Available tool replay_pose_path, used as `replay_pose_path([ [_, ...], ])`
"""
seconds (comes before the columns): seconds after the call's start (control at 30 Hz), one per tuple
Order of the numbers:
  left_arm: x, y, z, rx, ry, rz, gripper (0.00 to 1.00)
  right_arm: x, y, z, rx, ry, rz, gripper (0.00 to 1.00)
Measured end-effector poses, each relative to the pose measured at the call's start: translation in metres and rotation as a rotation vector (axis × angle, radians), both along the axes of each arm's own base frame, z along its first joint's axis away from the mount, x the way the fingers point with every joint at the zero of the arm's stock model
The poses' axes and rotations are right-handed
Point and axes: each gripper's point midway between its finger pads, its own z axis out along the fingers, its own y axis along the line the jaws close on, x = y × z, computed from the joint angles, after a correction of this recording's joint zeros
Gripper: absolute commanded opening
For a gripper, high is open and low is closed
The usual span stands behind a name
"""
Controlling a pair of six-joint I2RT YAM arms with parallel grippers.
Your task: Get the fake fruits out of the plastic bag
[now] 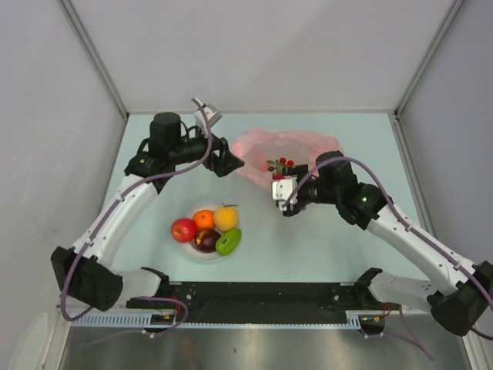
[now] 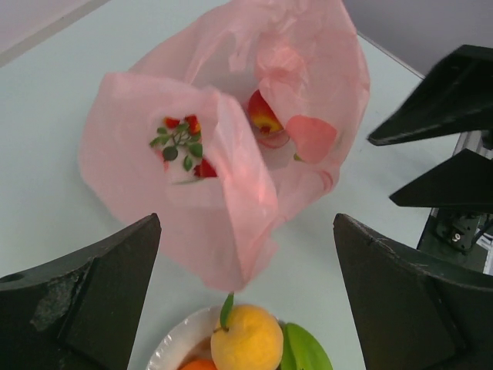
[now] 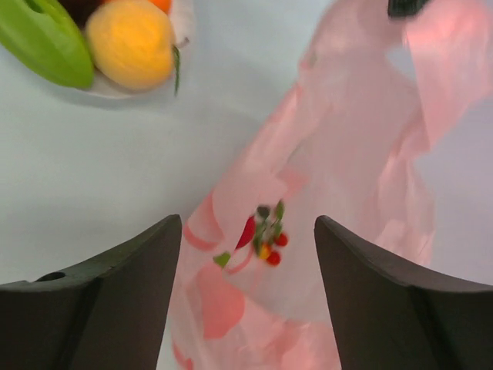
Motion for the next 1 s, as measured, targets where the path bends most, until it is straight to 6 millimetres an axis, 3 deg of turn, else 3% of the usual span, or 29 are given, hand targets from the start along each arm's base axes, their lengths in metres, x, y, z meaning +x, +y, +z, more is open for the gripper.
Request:
replay_pose_path([
  [0.03, 0.004, -0.007, 0.002, 0.002, -0.003, -0.017, 0.98, 0.009, -0.006, -0.003, 0.006, 0.04, -0.054, 0.68],
  [0.13, 0.016, -0.027, 0.001, 0.023, -0.004, -0.043, 0.5, 0.043, -0.021, -0.01, 0.042, 0.171, -0.218, 0.54],
  [0.17, 0.021, -0.032, -0.002, 0.032, -0.002, -0.044, 0.14, 0.059, -0.026, -0.012, 0.063, 0.219, -0.279, 0.47],
  [0.2, 0.025, -0.037, -0.006, 0.041, 0.003, -0.047, 0.0, 0.071, -0.03, -0.015, 0.078, 0.259, -0.327, 0.43],
  [0.27, 0.03, -0.043, -0.018, 0.062, 0.024, -0.046, 0.0, 0.1, -0.039, -0.029, 0.097, 0.345, -0.437, 0.28],
  [0.37, 0.026, -0.048, -0.031, 0.08, 0.049, -0.055, 0.0, 0.122, -0.052, -0.075, 0.05, 0.482, -0.572, 0.24],
  [0.47, 0.012, -0.052, -0.04, 0.081, 0.073, -0.083, 0.0, 0.103, -0.057, -0.123, -0.03, 0.613, -0.628, 0.22],
  [0.57, -0.009, -0.058, -0.046, 0.085, 0.088, -0.125, 0.0, 0.05, -0.062, -0.157, -0.164, 0.69, -0.612, 0.2],
  [0.63, -0.022, -0.059, -0.048, 0.086, 0.088, -0.147, 0.0, 0.018, -0.062, -0.163, -0.231, 0.716, -0.575, 0.2],
  [0.7, -0.031, -0.06, -0.048, 0.087, 0.088, -0.161, 0.0, 0.007, -0.063, -0.158, -0.243, 0.717, -0.559, 0.18],
  [0.8, -0.031, -0.06, -0.048, 0.09, 0.086, -0.159, 0.0, 0.022, -0.075, -0.149, -0.194, 0.693, -0.616, 0.19],
  [0.93, -0.028, -0.061, -0.053, 0.101, 0.089, -0.155, 0.0, 0.058, -0.085, -0.141, -0.119, 0.668, -0.697, 0.53],
  [1.0, -0.026, -0.062, -0.057, 0.107, 0.101, -0.156, 0.0, 0.075, -0.076, -0.137, -0.091, 0.664, -0.692, 0.59],
])
